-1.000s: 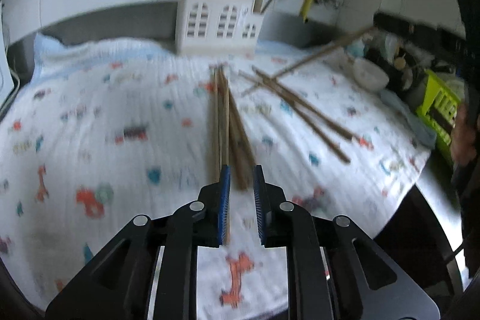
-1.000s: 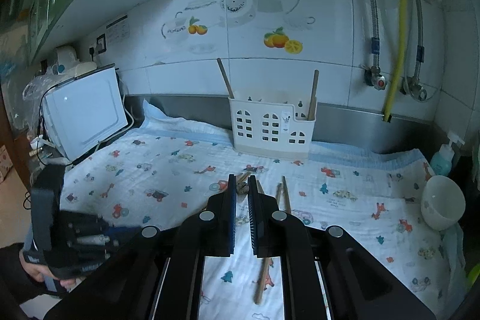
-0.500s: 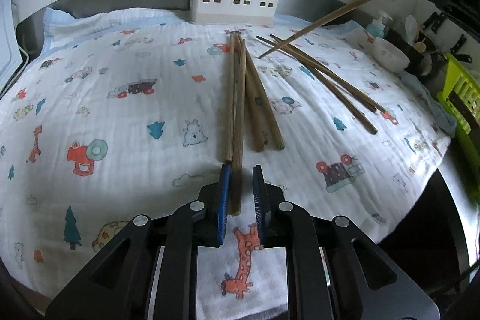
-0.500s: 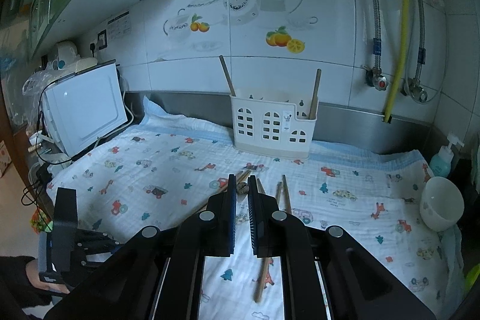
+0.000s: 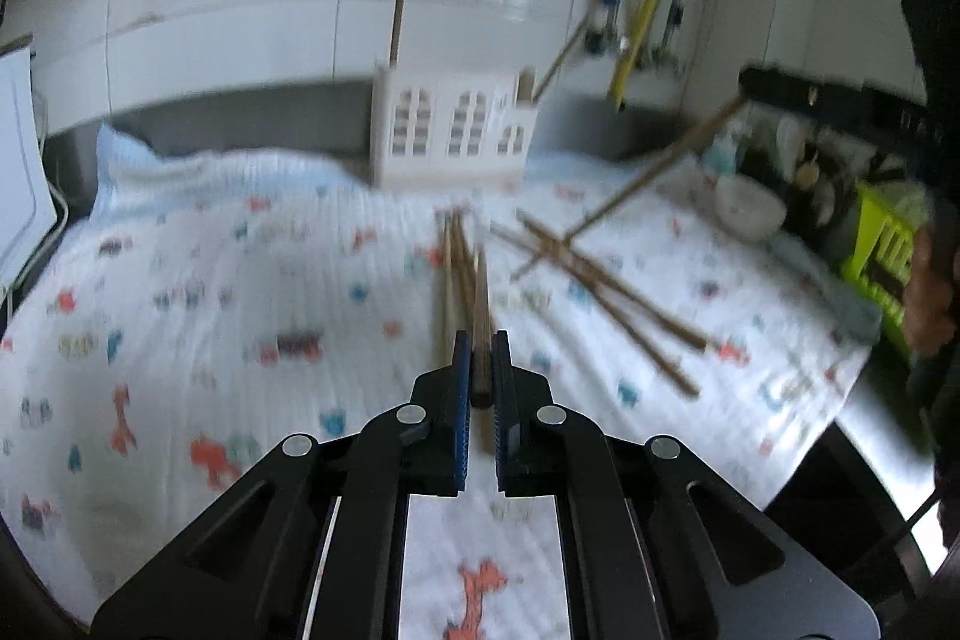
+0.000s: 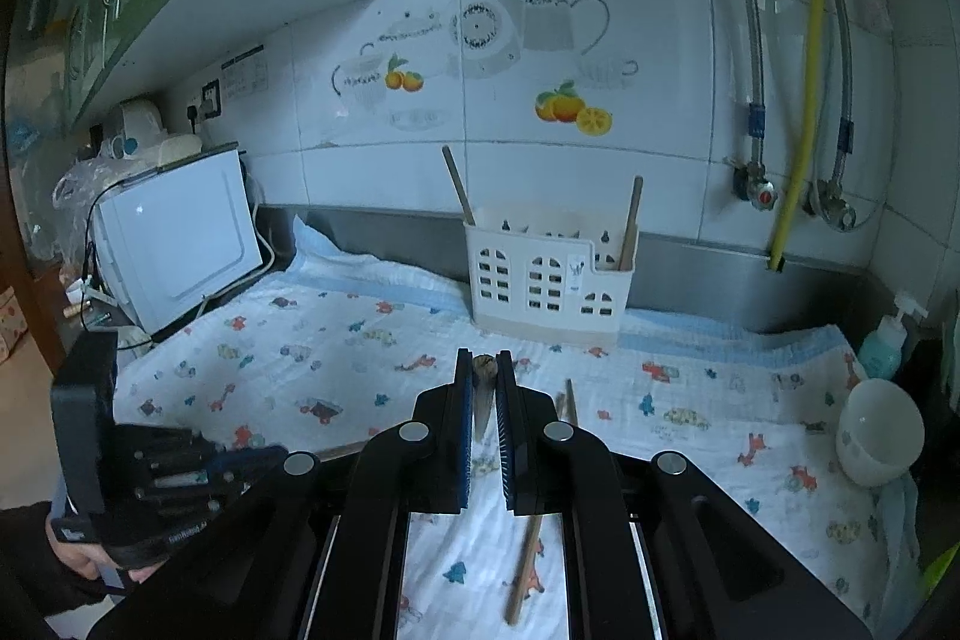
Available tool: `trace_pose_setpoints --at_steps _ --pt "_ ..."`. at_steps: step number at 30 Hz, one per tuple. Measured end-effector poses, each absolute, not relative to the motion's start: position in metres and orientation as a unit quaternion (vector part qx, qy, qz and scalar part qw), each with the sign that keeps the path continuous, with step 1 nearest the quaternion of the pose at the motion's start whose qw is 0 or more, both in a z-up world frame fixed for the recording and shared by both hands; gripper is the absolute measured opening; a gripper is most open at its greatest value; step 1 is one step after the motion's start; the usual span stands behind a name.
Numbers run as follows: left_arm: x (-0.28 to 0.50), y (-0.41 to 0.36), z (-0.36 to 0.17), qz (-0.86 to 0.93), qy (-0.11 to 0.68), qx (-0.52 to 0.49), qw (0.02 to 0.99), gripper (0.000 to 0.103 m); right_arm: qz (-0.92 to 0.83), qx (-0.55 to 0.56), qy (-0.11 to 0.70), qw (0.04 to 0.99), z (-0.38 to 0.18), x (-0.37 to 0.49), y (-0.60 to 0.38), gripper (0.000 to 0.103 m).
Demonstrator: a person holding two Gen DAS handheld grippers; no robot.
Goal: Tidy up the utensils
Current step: 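Carry the chopstick with the left tool and insert it into the holder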
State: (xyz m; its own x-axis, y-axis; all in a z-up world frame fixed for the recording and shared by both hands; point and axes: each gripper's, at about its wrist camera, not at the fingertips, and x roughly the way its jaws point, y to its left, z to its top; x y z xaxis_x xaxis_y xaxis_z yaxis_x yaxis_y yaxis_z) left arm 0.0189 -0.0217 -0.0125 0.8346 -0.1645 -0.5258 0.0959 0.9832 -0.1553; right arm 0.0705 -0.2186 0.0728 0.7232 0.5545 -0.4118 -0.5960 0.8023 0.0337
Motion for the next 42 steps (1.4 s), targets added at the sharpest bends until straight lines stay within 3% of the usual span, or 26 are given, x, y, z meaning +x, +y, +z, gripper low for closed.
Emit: trace_pose_setpoints --at_steps 12,26,42 --pt "0.049 -0.024 0.020 -0.097 0.235 -0.064 0.965 0.005 0.313 -0.070 0.186 0.929 0.106 0.093 -0.212 0.007" --pt "0.128 -0.002 0.085 -0.112 0.219 -0.046 0.968 0.005 0.258 -0.114 0.134 0.950 0.196 0.169 -0.210 0.007" --pt "0.180 -0.005 0.171 -0.105 0.145 -0.015 0.984 0.005 0.230 -0.131 0.232 0.936 0.147 0.285 -0.180 0.007"
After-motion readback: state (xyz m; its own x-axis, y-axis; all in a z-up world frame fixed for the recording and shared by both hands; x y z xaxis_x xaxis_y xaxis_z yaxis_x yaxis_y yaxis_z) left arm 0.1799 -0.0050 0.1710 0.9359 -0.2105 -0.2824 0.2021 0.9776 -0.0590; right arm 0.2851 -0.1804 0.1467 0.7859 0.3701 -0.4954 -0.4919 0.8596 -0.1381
